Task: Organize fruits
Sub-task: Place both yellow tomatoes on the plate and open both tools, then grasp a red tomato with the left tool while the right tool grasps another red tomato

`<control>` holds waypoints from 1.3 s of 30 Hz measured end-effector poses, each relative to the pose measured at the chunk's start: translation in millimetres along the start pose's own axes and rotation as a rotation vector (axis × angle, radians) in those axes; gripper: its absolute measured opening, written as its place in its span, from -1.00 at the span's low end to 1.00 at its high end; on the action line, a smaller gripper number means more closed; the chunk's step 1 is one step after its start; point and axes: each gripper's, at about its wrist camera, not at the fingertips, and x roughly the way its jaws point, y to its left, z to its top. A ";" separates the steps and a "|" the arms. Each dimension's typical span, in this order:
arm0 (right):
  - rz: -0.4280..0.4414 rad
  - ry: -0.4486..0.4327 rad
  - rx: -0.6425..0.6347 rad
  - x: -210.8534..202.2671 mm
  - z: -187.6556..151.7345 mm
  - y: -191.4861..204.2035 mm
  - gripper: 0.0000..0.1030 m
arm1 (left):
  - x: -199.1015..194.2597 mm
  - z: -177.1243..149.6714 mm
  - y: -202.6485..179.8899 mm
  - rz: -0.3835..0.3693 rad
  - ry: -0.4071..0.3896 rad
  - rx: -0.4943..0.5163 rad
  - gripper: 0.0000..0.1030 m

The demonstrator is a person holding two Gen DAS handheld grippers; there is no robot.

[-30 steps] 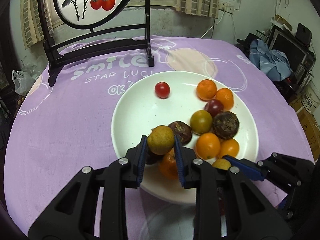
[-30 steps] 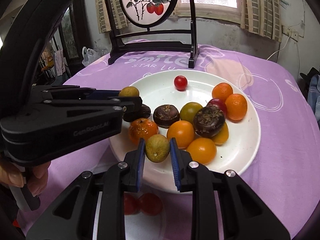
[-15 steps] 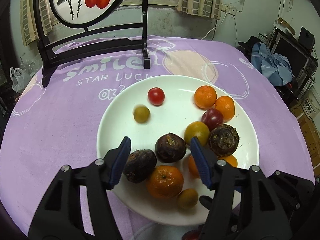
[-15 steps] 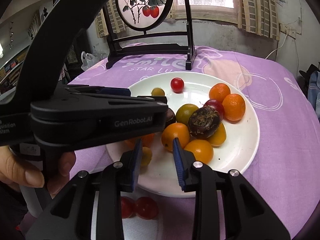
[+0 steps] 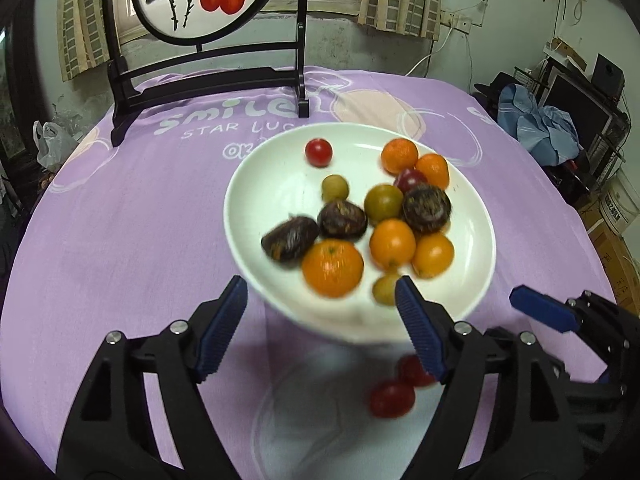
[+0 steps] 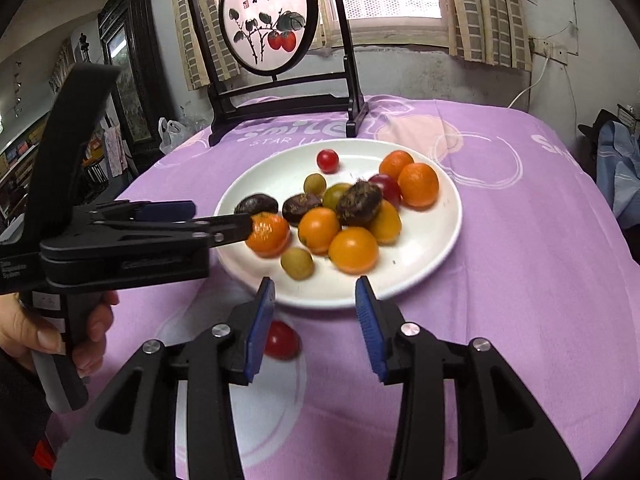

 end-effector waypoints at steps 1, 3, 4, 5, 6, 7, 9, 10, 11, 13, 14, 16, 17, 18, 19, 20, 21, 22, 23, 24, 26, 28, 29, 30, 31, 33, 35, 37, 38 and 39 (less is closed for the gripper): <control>-0.003 0.002 -0.001 -2.7 -3.6 -0.3 -0.18 | -3.6 -7.1 -0.5 -0.008 0.004 -0.001 0.53; -0.004 0.009 0.008 -5.5 -10.0 -2.6 -0.18 | -8.8 -19.4 -3.2 -0.015 0.012 0.008 0.53; -0.008 0.012 0.012 -7.1 -13.8 -3.9 -0.18 | -10.2 -26.6 -5.2 -0.016 0.018 0.017 0.53; -0.010 0.019 0.015 -7.8 -17.7 -4.9 -0.18 | -11.2 -34.6 -7.4 -0.016 0.024 0.028 0.53; -0.009 0.027 0.015 -8.3 -20.9 -5.4 -0.17 | -11.9 -40.4 -8.9 -0.016 0.028 0.038 0.53; -0.011 0.036 0.012 -8.2 -24.0 -4.9 -0.16 | -12.0 -47.4 -10.9 -0.016 0.034 0.051 0.53; -0.021 0.045 -0.002 -7.7 -29.4 -2.5 -0.12 | -10.1 -60.2 -14.7 -0.017 0.049 0.078 0.53; -0.018 0.048 -0.007 -7.1 -31.0 -1.6 -0.12 | -7.7 -65.0 -16.3 -0.016 0.058 0.090 0.53; -0.014 0.052 -0.009 -6.0 -32.1 -1.0 -0.12 | -5.1 -69.6 -17.7 -0.012 0.067 0.100 0.53; -0.014 0.050 -0.008 -4.6 -32.7 -1.1 -0.12 | 0.5 -75.1 -19.6 -0.007 0.081 0.111 0.53; -0.009 0.052 -0.002 -3.4 -33.2 -2.6 -0.12 | 3.0 -76.5 -20.0 -0.007 0.086 0.113 0.53; -0.004 0.053 0.009 -2.2 -34.5 -5.0 -0.12 | 6.9 -77.7 -20.6 -0.024 0.088 0.113 0.53; -0.002 0.054 0.017 -1.5 -35.2 -7.1 -0.12 | 8.4 -77.6 -21.5 -0.026 0.086 0.116 0.53; 0.000 0.056 0.023 -0.6 -35.7 -8.1 -0.12 | 10.6 -76.1 -22.0 -0.027 0.085 0.121 0.52; 0.003 0.059 0.028 0.4 -36.1 -9.0 -0.12 | 12.6 -75.5 -22.8 -0.029 0.086 0.126 0.52; 0.006 0.061 0.032 1.4 -36.5 -9.7 -0.12 | 14.4 -75.2 -23.9 -0.029 0.088 0.128 0.51; 0.006 0.062 0.031 1.7 -37.1 -9.7 -0.12 | 17.1 -74.0 -25.2 -0.030 0.093 0.129 0.50; 0.007 0.064 0.030 2.4 -37.7 -9.7 -0.12 | 19.2 -73.1 -25.8 -0.034 0.096 0.128 0.48; 0.007 0.065 0.029 2.8 -38.1 -9.5 -0.12 | 21.8 -72.8 -26.8 -0.040 0.100 0.129 0.36; 0.008 0.068 0.029 3.7 -38.0 -9.8 -0.12 | 21.9 -72.5 -28.5 -0.032 0.093 0.135 0.24; 0.005 0.073 0.029 4.7 -38.5 -9.5 -0.12 | 19.0 -72.5 -30.2 -0.070 0.079 0.144 -0.17; -0.001 0.075 0.021 4.8 -38.2 -7.1 -0.12 | 15.1 -71.8 -29.1 -0.112 0.088 0.138 -0.40; -0.004 0.077 0.011 5.0 -37.8 -4.3 -0.12 | 14.0 -71.9 -27.2 -0.107 0.092 0.134 -0.40; -0.006 0.079 0.001 5.5 -37.7 -1.8 -0.12 | 13.0 -72.1 -25.6 -0.106 0.092 0.131 -0.40; -0.009 0.082 -0.014 6.1 -37.5 2.0 -0.12 | 11.8 -73.2 -23.5 -0.105 0.091 0.129 -0.40; -0.017 0.094 -0.051 9.2 -37.1 10.7 -0.12 | 8.2 -75.3 -18.1 -0.098 0.091 0.123 -0.40; -0.029 0.111 -0.083 13.8 -36.7 19.0 -0.12 | 4.2 -77.4 -12.2 -0.089 0.085 0.122 -0.40; -0.037 0.130 -0.109 19.7 -35.3 25.9 -0.12 | 0.0 -79.2 -4.2 -0.082 0.077 0.113 -0.40; -0.043 0.140 -0.124 23.6 -34.3 30.2 -0.12 | -1.2 -79.8 0.4 -0.079 0.076 0.105 -0.40; -0.047 0.146 -0.135 27.2 -33.6 33.5 -0.12 | -1.3 -80.2 4.9 -0.081 0.079 0.095 -0.40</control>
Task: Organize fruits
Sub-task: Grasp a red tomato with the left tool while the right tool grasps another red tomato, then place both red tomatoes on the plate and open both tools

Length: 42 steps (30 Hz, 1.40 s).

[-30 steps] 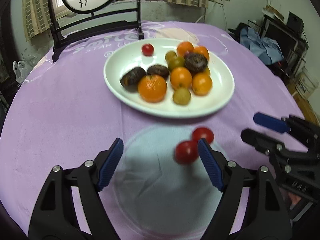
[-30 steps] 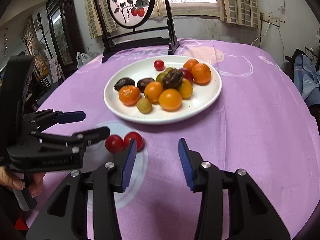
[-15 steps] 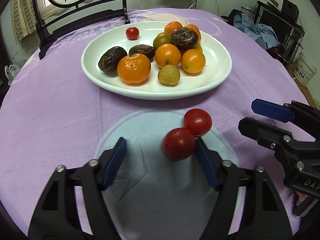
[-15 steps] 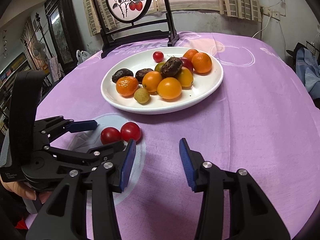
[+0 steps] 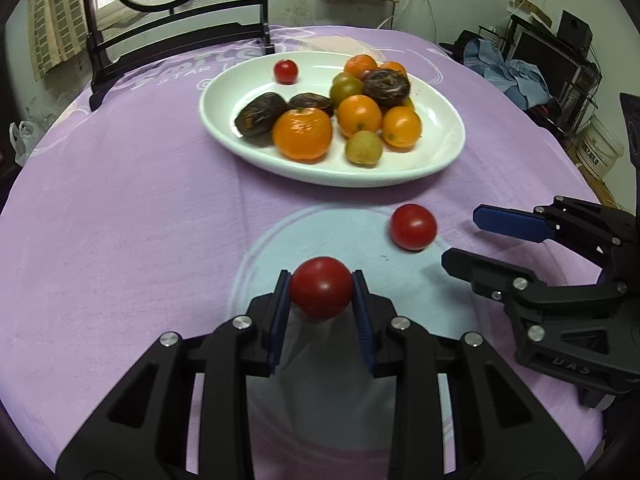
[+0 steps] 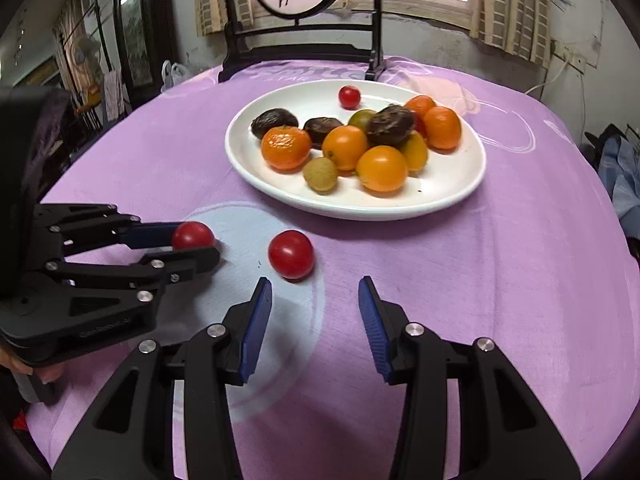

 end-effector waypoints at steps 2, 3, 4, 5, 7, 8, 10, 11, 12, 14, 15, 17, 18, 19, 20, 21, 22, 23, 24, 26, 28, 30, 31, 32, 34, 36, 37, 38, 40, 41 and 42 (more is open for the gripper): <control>-0.011 0.012 -0.012 7.4 4.3 5.1 -0.12 | -0.4 -2.0 6.4 -0.011 0.007 -0.022 -0.40; -0.014 0.018 -0.016 11.3 6.3 7.5 -0.12 | -0.7 -2.6 8.4 -0.010 0.006 -0.027 -0.40; -0.016 0.024 -0.023 14.0 8.1 9.6 -0.12 | -1.1 -3.1 10.3 -0.007 0.004 -0.031 -0.40; -0.023 0.025 -0.029 16.8 10.3 12.1 -0.12 | -1.2 -3.2 11.5 -0.007 0.003 -0.033 -0.40; -0.026 0.029 -0.036 20.9 14.3 15.5 -0.12 | -1.4 -3.7 13.5 -0.009 0.001 -0.038 -0.40; -0.027 0.029 -0.040 22.3 15.5 17.2 -0.12 | -1.4 -4.0 13.9 -0.011 0.002 -0.039 -0.40; -0.035 0.033 -0.051 25.8 17.8 20.5 -0.12 | -1.2 -4.5 13.1 -0.008 0.002 -0.035 -0.40; -0.044 0.038 -0.052 28.0 18.7 21.6 -0.12 | -1.3 -4.8 12.6 -0.006 0.001 -0.034 -0.40; -0.049 0.041 -0.051 29.9 19.3 21.9 -0.15 | -1.5 -4.8 12.7 -0.005 0.000 -0.033 -0.40; -0.061 0.042 -0.052 32.1 19.6 22.8 -0.34 | -1.9 -5.1 12.8 -0.009 -0.001 -0.037 -0.40; -0.078 0.039 -0.052 32.6 19.4 22.5 -0.43 | -1.7 -4.9 13.2 -0.010 0.000 -0.037 -0.40; -0.077 0.034 -0.045 32.4 19.3 21.2 -0.45 | -1.0 -5.0 13.8 -0.010 0.002 -0.038 -0.40; -0.082 0.030 -0.046 32.3 18.6 21.7 -0.46 | -0.6 -5.1 13.8 -0.011 0.003 -0.038 -0.40; -0.088 0.027 -0.051 31.9 17.7 22.4 -0.46 | -0.5 -5.4 13.1 -0.010 0.003 -0.038 -0.40; -0.086 0.026 -0.052 31.3 16.8 23.1 -0.46 | -0.4 -5.3 13.0 -0.010 0.003 -0.037 -0.40; -0.078 0.025 -0.047 30.3 16.1 22.5 -0.46 | -0.5 -5.6 12.9 -0.011 0.003 -0.038 -0.40; -0.069 0.023 -0.039 28.7 15.4 21.8 -0.46 | -0.5 -5.6 12.8 -0.010 0.003 -0.038 -0.40; -0.060 0.019 -0.029 25.7 14.6 20.5 -0.46 | -0.5 -5.6 12.8 -0.010 0.003 -0.038 -0.40; -0.054 0.014 -0.023 23.1 14.2 19.6 -0.46 | -0.5 -5.6 12.8 -0.010 0.003 -0.039 -0.40; -0.044 0.001 -0.007 15.2 13.0 16.2 -0.46 | -0.4 -5.7 12.5 -0.007 0.003 -0.037 -0.40; -0.036 -0.011 0.010 7.2 10.8 12.5 -0.46 | 0.2 -5.1 10.7 0.001 0.005 -0.034 -0.40; -0.029 -0.025 0.029 -2.4 8.6 6.5 -0.46 | 0.1 -3.3 6.8 0.002 0.011 -0.025 -0.40; -0.023 -0.030 0.036 -6.9 7.8 3.4 -0.46 | -0.8 -2.1 5.2 -0.002 0.013 -0.023 -0.40; -0.021 -0.033 0.040 -10.2 6.7 1.5 -0.46 | -2.0 -1.0 4.1 -0.006 0.014 -0.024 -0.40; -0.024 -0.048 0.045 -19.0 6.1 -3.9 -0.46 | -6.2 3.5 0.7 -0.014 0.011 -0.021 -0.40; -0.018 -0.063 0.055 -27.3 6.8 -9.6 -0.46 | -13.1 10.9 -4.1 -0.008 -0.005 -0.007 -0.40; -0.016 -0.070 0.059 -30.4 7.4 -11.8 -0.46 | -15.6 14.2 -6.6 -0.008 -0.011 -0.002 -0.40; -0.013 -0.084 0.065 -35.8 9.0 -15.0 -0.46 | -18.7 18.0 -8.6 -0.009 -0.018 0.001 -0.40; -0.007 -0.103 0.069 -42.6 12.7 -18.7 -0.46 | -24.5 29.5 -12.5 -0.014 -0.033 0.011 -0.40; -0.006 -0.112 0.070 -45.5 14.5 -20.3 -0.46 | -26.2 33.6 -13.7 -0.014 -0.038 0.013 -0.40; -0.003 -0.123 0.069 -48.3 17.1 -21.6 -0.46 | -28.9 40.9 -15.7 -0.012 -0.047 0.017 -0.40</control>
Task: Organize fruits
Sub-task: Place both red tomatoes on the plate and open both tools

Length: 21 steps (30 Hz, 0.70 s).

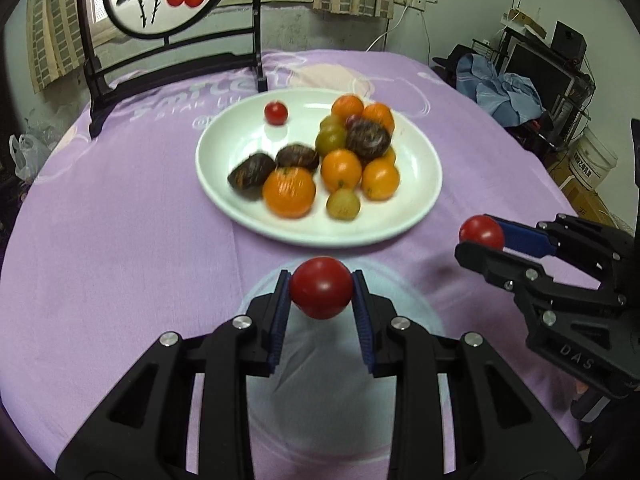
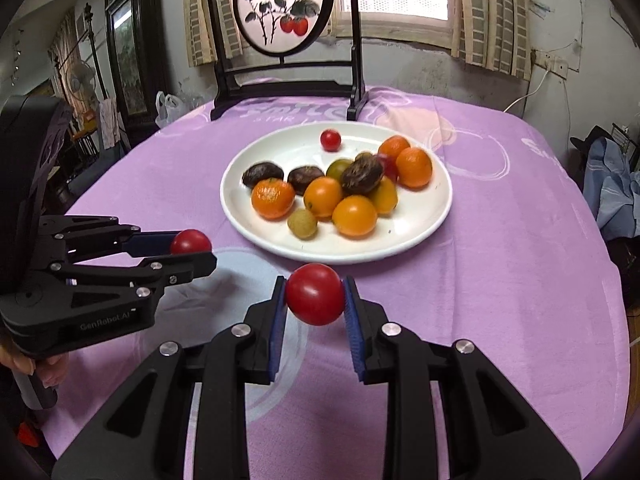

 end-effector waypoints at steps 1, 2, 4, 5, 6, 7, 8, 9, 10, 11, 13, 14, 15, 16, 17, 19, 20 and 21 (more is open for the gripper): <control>0.002 -0.009 -0.002 -1.4 3.5 -1.0 -0.46 | -1.5 6.2 -1.9 0.005 -0.008 0.005 -0.40; -0.001 -0.019 -0.003 -2.0 8.3 -2.3 -0.46 | -2.0 13.2 -4.2 0.009 -0.015 0.010 -0.40; -0.002 -0.035 0.002 -1.2 17.4 -4.8 -0.46 | -0.4 29.7 -8.7 0.020 -0.024 0.024 -0.40; 0.005 -0.043 0.013 1.3 23.7 -7.6 -0.46 | 1.2 36.4 -10.1 0.030 -0.029 0.028 -0.40; 0.013 -0.047 0.024 4.2 28.8 -10.4 -0.46 | 4.6 45.3 -10.7 0.048 -0.033 0.026 -0.40; 0.015 -0.048 0.034 7.5 33.7 -12.9 -0.46 | 8.0 51.5 -10.2 0.061 -0.034 0.020 -0.40; 0.009 -0.048 0.041 13.0 40.2 -15.3 -0.46 | 11.8 57.3 -8.7 0.070 -0.034 0.010 -0.40; 0.004 -0.048 0.045 17.5 45.8 -16.6 -0.46 | 17.3 63.7 -6.3 0.082 -0.031 -0.003 -0.40; 0.008 -0.045 0.048 23.1 50.7 -18.2 -0.46 | 22.4 69.2 -3.6 0.091 -0.029 -0.012 -0.40; 0.015 -0.037 0.051 30.6 56.9 -19.7 -0.46 | 26.7 73.1 -0.4 0.098 -0.026 -0.020 -0.40; 0.005 -0.029 0.056 42.6 65.3 -22.4 -0.46 | 38.6 82.7 9.1 0.111 -0.017 -0.049 -0.40; 0.006 -0.021 0.071 50.4 69.9 -25.0 -0.46 | 43.3 85.6 13.2 0.114 -0.013 -0.065 -0.40; 0.013 -0.014 0.084 56.5 72.5 -27.0 -0.46 | 49.1 89.1 18.2 0.119 -0.008 -0.080 -0.40; 0.020 -0.006 0.105 64.1 75.4 -29.8 -0.46 | 55.7 92.3 22.9 0.130 -0.002 -0.091 -0.40; 0.023 0.000 0.116 68.5 76.7 -31.3 -0.46 | 59.3 93.6 25.6 0.136 0.000 -0.097 -0.40; 0.032 0.011 0.134 77.4 77.7 -33.2 -0.46 | 68.2 96.7 33.1 0.144 0.007 -0.118 -0.40; 0.038 0.019 0.139 83.1 77.8 -32.9 -0.46 | 71.4 97.6 35.4 0.144 0.009 -0.125 -0.40; 0.038 0.022 0.140 85.9 77.6 -32.5 -0.46 | 75.2 98.7 37.9 0.146 0.012 -0.129 -0.40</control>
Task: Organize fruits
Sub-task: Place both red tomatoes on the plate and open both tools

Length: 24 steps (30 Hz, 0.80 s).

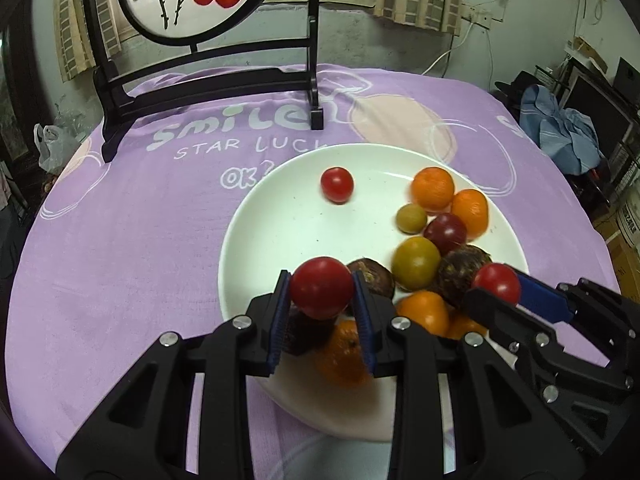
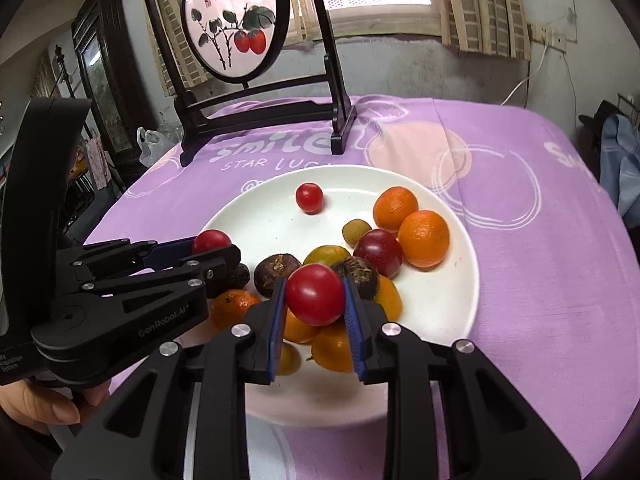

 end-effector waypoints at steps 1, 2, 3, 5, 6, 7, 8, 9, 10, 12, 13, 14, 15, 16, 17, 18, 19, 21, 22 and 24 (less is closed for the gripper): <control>0.002 -0.004 0.002 2.3 0.2 0.2 -0.46 | 2.7 0.3 0.4 0.002 0.003 -0.001 -0.40; 0.010 -0.006 0.006 4.5 1.0 1.0 -0.45 | 5.6 0.9 1.0 0.003 0.005 -0.003 -0.40; 0.018 -0.005 0.014 6.1 2.0 1.1 -0.44 | 8.6 1.7 1.7 0.002 0.005 -0.005 -0.40; 0.022 -0.008 0.026 8.2 4.3 1.9 -0.43 | 12.3 3.0 2.8 0.004 0.004 -0.016 -0.38; 0.021 -0.006 0.031 9.1 5.8 1.5 -0.43 | 13.5 3.7 4.8 0.004 0.002 -0.027 -0.23; 0.023 0.001 0.038 9.8 6.6 0.8 -0.42 | 14.0 4.3 6.7 0.010 0.000 -0.036 -0.11; 0.030 0.004 0.043 9.1 6.8 0.0 -0.42 | 13.5 4.5 8.6 0.018 -0.007 -0.042 0.11; 0.032 0.005 0.043 9.0 6.8 -0.3 -0.42 | 11.8 4.5 9.3 0.023 -0.017 -0.045 0.24; 0.033 0.006 0.039 8.4 6.1 -0.3 -0.42 | 10.3 4.2 8.9 0.024 -0.024 -0.043 0.27; 0.031 0.000 0.031 5.3 4.1 0.9 -0.42 | 7.1 3.6 7.4 0.029 -0.030 -0.031 0.34; 0.032 -0.001 0.034 4.4 3.2 0.5 -0.42 | 5.1 2.6 6.8 0.032 -0.033 -0.030 0.37; 0.037 0.000 0.038 2.7 1.9 0.2 -0.42 | 3.6 1.7 6.6 0.031 -0.034 -0.032 0.40; 0.040 0.000 0.040 1.3 0.8 0.0 -0.42 | 1.6 0.2 6.4 0.029 -0.034 -0.035 0.42; 0.038 0.000 0.038 -0.5 -0.7 0.4 -0.42 | 0.0 -1.1 6.3 0.028 -0.032 -0.035 0.43; 0.035 -0.001 0.034 -2.6 -2.4 1.0 -0.42 | -1.9 -2.8 5.9 0.027 -0.032 -0.037 0.46; 0.033 -0.002 0.031 -4.7 -3.8 1.9 -0.42 | -4.6 -5.0 5.6 0.027 -0.033 -0.038 0.49; 0.030 -0.003 0.027 -7.1 -5.5 2.7 -0.42 | -7.1 -6.9 5.1 0.025 -0.033 -0.037 0.50; 0.017 -0.008 0.017 -14.0 -9.7 5.2 -0.42 | -13.2 -11.9 3.8 0.027 -0.036 -0.036 0.54; 0.009 -0.011 0.011 -18.2 -12.9 6.6 -0.42 | -16.9 -15.3 3.0 0.027 -0.037 -0.035 0.55; -0.003 -0.011 0.002 -24.2 -18.5 8.3 -0.38 | -22.6 -21.3 1.7 0.025 -0.035 -0.031 0.62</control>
